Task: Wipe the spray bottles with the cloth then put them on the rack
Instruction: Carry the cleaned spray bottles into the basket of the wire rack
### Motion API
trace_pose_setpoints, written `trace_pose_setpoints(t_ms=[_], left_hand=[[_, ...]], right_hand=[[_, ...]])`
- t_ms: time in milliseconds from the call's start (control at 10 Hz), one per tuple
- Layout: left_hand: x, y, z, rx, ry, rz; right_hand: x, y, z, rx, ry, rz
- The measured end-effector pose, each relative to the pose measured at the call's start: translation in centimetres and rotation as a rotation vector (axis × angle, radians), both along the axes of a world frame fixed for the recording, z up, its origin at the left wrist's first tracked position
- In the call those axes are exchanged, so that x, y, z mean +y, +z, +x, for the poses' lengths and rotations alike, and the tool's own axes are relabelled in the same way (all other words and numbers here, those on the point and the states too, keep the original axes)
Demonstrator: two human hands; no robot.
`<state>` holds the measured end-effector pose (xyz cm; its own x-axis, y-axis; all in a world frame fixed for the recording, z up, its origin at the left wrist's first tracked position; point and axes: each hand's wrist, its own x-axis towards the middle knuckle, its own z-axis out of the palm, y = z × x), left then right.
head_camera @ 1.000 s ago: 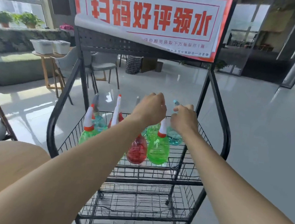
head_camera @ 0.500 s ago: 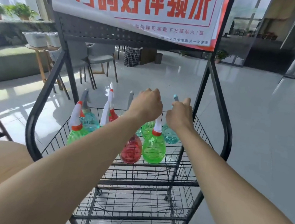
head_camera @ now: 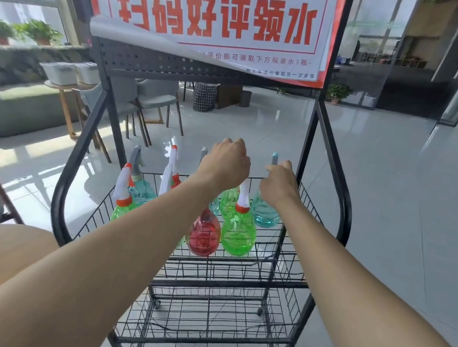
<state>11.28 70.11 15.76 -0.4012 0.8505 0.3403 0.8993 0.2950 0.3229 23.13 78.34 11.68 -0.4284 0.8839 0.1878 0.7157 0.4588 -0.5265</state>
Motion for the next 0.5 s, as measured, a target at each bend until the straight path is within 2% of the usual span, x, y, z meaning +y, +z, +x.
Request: trace_pose_setpoints(t_ms=[300, 500], left_hand=[[-1.8, 1.0, 0.5, 0.018, 0.015, 0.009], [-2.8, 1.8, 0.5, 0.004, 0.057, -0.031]], right_hand=[[-0.7, -0.1, 0.4, -0.013, 0.067, -0.059], [-1.7, 2.0, 0.3, 0.146, 0.084, -0.031]])
